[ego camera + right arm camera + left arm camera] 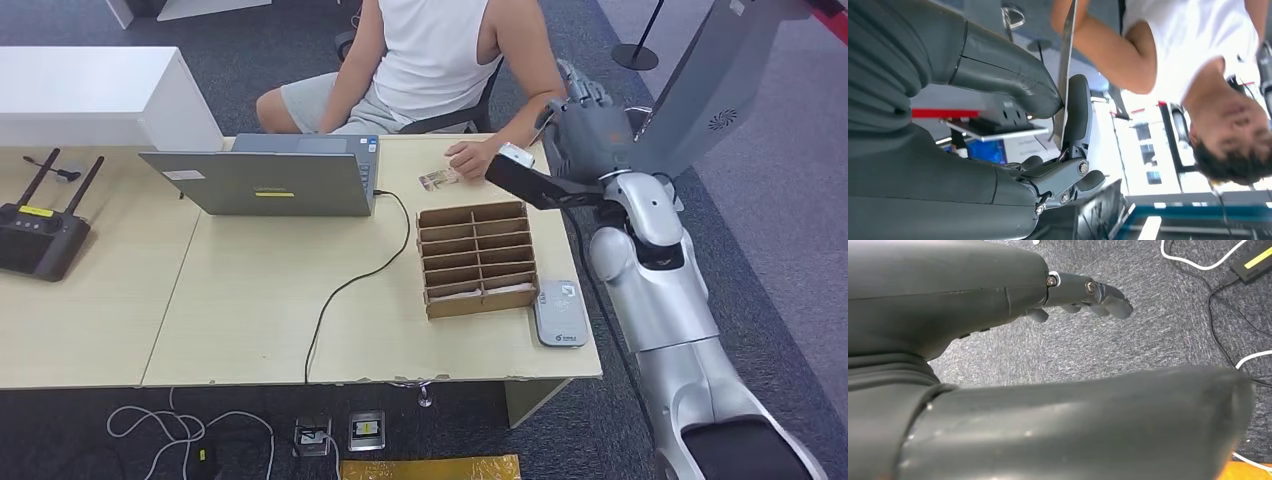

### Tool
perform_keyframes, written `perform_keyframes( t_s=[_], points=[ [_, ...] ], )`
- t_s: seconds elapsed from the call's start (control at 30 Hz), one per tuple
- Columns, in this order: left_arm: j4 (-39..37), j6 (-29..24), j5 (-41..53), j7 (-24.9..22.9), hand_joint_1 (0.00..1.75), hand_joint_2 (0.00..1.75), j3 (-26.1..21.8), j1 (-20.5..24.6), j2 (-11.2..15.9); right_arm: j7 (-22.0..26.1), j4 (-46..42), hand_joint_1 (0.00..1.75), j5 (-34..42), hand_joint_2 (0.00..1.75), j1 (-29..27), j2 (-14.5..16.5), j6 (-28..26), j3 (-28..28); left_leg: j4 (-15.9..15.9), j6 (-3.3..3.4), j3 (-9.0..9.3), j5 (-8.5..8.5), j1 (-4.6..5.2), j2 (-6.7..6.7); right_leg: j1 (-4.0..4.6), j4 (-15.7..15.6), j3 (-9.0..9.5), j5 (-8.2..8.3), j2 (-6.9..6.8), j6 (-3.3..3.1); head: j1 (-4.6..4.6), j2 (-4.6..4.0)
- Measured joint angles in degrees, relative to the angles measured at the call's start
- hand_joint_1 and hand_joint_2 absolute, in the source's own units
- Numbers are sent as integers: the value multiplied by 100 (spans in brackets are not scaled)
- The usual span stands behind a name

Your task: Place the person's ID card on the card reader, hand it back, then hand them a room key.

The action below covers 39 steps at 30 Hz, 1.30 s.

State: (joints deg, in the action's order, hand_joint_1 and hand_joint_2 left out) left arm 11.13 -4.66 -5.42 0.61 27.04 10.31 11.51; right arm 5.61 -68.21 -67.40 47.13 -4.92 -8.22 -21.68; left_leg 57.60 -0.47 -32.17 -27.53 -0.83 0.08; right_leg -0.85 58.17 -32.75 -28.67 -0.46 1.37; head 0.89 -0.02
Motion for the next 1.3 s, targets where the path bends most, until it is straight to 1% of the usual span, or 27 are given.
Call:
perform_keyframes(
  t_s=[0.1,0.27,0.47,0.57,0.77,0.8,0.83,0.9,0.93,0.97,1.17,1.3],
  points=[
    [0,-11,1,-1,0,0,2,0,-21,55,23,175,-9,175,269,21,1,-1,0,0,-2,0,-1,-1,1,0,0,0,-4,0,0,0],
    [0,17,64,-29,0,0,4,17,-50,199,259,175,-7,175,521,134,-13,-21,-1,0,-4,0,-1,-2,1,0,0,-1,-4,-1,0,0],
    [0,115,192,-82,0,0,24,125,-56,445,1237,175,113,175,777,389,-127,-138,-1,-2,-5,2,-2,-11,2,1,3,0,-15,-1,1,0],
    [0,140,218,-84,0,0,47,162,-56,493,1782,175,99,175,851,494,-268,-218,-1,-2,-5,3,-2,-13,3,2,2,0,-14,-1,0,0],
    [0,172,286,-98,0,0,103,193,-52,524,2636,175,180,175,991,630,-316,-336,-1,-2,-6,3,-2,-13,2,1,1,-1,-15,-1,1,0],
    [0,179,297,-103,0,0,110,199,-48,526,2779,171,206,175,1005,645,-348,-345,-1,-2,-6,3,-2,-13,2,1,1,-1,-15,-1,1,0],
    [0,191,306,-107,0,0,115,206,-43,528,2920,138,233,175,1013,659,-386,-350,-1,-2,-5,3,-2,-13,2,1,1,-1,-15,-1,1,0],
    [0,213,313,-110,0,0,127,213,-24,532,3180,51,262,175,1020,673,-459,-377,-1,-2,-4,3,-2,-12,2,1,1,-1,-14,-1,1,0],
    [0,220,315,-113,0,0,133,214,-15,533,3282,10,272,175,1019,676,-494,-395,-1,-2,-4,3,-2,-12,2,1,1,-1,-13,-1,1,0],
    [0,221,315,-116,0,0,138,211,-4,535,3367,0,289,175,1017,675,-539,-410,-1,-2,-4,3,-2,-12,2,1,1,-1,-13,-1,1,0],
    [0,163,273,-122,0,0,142,177,57,701,3620,0,757,175,1087,615,-1067,-408,1,-3,-5,4,-2,-10,2,1,-4,0,-11,-1,0,0],
    [0,106,239,-122,0,0,140,163,117,812,3587,0,1106,175,1419,440,-1421,-294,2,-4,-7,5,-1,-11,2,2,-7,0,-11,-1,0,0]
  ],
)
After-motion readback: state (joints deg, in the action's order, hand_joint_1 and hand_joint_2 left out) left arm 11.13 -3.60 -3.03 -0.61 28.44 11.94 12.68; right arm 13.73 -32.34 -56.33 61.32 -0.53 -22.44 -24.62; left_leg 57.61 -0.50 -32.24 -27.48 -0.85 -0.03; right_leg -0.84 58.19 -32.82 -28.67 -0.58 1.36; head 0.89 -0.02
